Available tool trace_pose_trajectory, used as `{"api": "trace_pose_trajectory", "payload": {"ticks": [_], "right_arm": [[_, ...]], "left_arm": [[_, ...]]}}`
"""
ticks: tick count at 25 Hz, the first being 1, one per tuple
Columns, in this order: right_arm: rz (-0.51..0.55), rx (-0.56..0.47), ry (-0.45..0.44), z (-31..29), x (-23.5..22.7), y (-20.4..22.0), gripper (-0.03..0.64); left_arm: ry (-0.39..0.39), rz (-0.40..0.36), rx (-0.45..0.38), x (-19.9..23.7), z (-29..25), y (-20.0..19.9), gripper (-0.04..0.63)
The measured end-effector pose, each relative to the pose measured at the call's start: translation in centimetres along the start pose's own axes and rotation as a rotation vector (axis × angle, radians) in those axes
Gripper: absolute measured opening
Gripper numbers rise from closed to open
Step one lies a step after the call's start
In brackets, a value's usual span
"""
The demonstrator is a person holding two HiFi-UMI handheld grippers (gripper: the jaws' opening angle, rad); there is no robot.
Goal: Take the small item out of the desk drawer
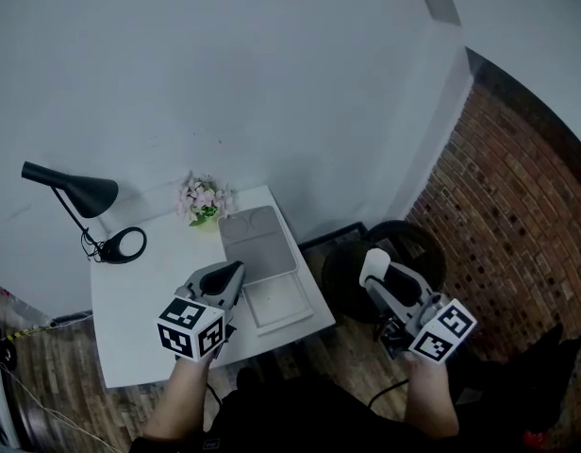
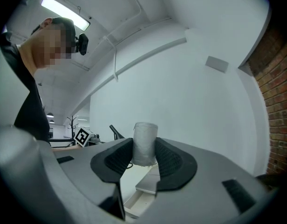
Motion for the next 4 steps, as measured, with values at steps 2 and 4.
{"api": "trace_pose_trajectory", "payload": {"ticks": [2,4], "right_arm": [[0.001,-0.005,0.005,0.33,-0.21,-0.2,0.156],[0.004,-0.01,0.009,0.62,-0.4,-0.36,0.156]], "left_arm": [[0.004,-0.001,-0.002,-0.26,-0.31,-0.04,0.008],[0.009,-0.004,-0.003,-0.52,-0.62,-0.08,0.008]]}}
Point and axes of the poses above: the fingertips, and each gripper's own axes: z backward along the fingers, x to its left, y out of its underside, the point moved 6 cm from there along z, backward along the fingers, and after that the axes turned 10 degrees about -x, right-handed, at the moved point
